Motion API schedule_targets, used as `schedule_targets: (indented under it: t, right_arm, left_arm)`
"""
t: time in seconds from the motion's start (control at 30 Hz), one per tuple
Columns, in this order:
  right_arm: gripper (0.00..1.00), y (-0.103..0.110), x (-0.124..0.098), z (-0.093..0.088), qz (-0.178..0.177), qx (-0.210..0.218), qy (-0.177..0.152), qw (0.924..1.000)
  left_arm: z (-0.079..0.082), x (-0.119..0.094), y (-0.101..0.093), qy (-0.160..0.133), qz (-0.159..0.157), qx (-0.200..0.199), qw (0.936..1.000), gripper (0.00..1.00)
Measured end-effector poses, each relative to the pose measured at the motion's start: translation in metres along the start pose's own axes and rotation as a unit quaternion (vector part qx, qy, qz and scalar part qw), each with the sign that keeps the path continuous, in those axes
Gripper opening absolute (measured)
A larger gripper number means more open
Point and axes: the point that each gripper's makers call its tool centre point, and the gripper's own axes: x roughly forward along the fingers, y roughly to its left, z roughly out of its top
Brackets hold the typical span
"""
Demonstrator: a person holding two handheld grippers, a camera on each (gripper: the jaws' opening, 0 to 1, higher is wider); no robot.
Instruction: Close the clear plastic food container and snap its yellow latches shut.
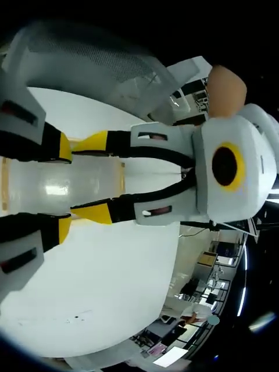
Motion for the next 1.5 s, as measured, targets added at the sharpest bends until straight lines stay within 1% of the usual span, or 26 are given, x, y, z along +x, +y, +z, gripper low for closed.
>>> schedule_targets:
  t: [0.17,0.33,0.43,0.5,0.67,0.77,0.87,0.9,0.93,0.97,1.0,1.03,1.13,1.23,1.3,1.37,1.5]
  right_arm:
    - [0.31,0.0,0.001,-0.002,0.0,-0.001,0.005,1.0]
    - [0.31,-0.001,0.002,0.001,0.004,0.001,-0.001,1.0]
    - [0.33,-0.004,0.005,0.001,0.004,-0.003,0.0,1.0]
    - [0.33,-0.005,0.006,0.002,0.003,-0.003,0.0,1.0]
    - [0.36,-0.006,0.009,0.003,0.008,-0.004,0.003,1.0]
    - [0.38,-0.006,0.011,-0.001,0.015,-0.008,0.013,0.9998]
    - [0.42,-0.007,0.015,-0.003,0.013,-0.018,0.023,0.9995]
    - [0.43,-0.007,0.016,-0.004,0.011,-0.027,0.028,0.9992]
    - [0.45,-0.013,0.016,-0.006,-0.005,-0.044,0.036,0.9984]
    - [0.46,-0.013,0.017,-0.007,-0.006,-0.058,0.042,0.9974]
    - [0.46,-0.009,0.018,-0.007,0.001,-0.046,0.038,0.9982]
    - [0.47,-0.01,0.017,-0.006,0.001,-0.044,0.038,0.9983]
    - [0.48,-0.011,0.018,-0.006,0.0,-0.044,0.037,0.9983]
    - [0.49,-0.012,0.018,-0.006,0.001,-0.043,0.035,0.9985]
    - [0.51,-0.014,0.018,-0.006,0.001,-0.04,0.035,0.9986]
    - [0.52,-0.015,0.018,-0.006,0.002,-0.035,0.035,0.9988]
    - [0.53,-0.017,0.019,-0.007,0.003,-0.021,0.035,0.9992]
  left_arm:
    - [-0.002,0.003,0.0,0.005,-0.003,-0.001,1.0,0.34]
    - [-0.001,0.005,-0.005,0.005,-0.002,0.002,1.0,0.33]
    - [-0.003,0.006,-0.007,0.007,0.0,0.005,1.0,0.3]
    - [-0.004,0.006,-0.007,0.012,0.002,0.009,0.9999,0.3]
    - [-0.003,0.004,-0.01,0.01,0.003,0.008,0.9999,0.32]
    - [-0.004,0.004,-0.012,0.012,0.002,0.006,0.9999,0.32]
    - [-0.005,0.005,-0.013,0.013,0.002,0.006,0.9999,0.32]
    - [-0.005,0.006,-0.013,0.012,0.002,0.006,0.9999,0.32]
    - [-0.005,0.006,-0.013,0.012,0.002,0.006,0.9999,0.31]
    - [-0.004,0.006,-0.013,0.011,0.002,0.005,0.9999,0.31]
    - [-0.004,0.006,-0.013,0.011,0.002,0.005,0.9999,0.31]
    - [-0.004,0.006,-0.014,0.011,0.0,0.004,0.9999,0.31]
    - [-0.004,0.006,-0.015,0.013,0.0,0.006,0.9999,0.31]
    - [-0.003,0.007,-0.017,0.011,-0.004,0.001,0.9999,0.34]
    - [-0.004,0.007,-0.022,0.015,-0.008,0.011,0.9998,0.34]
    - [-0.006,0.007,-0.022,0.024,-0.006,0.019,0.9995,0.33]
    - [-0.008,0.007,-0.025,0.027,-0.002,0.013,0.9996,0.35]
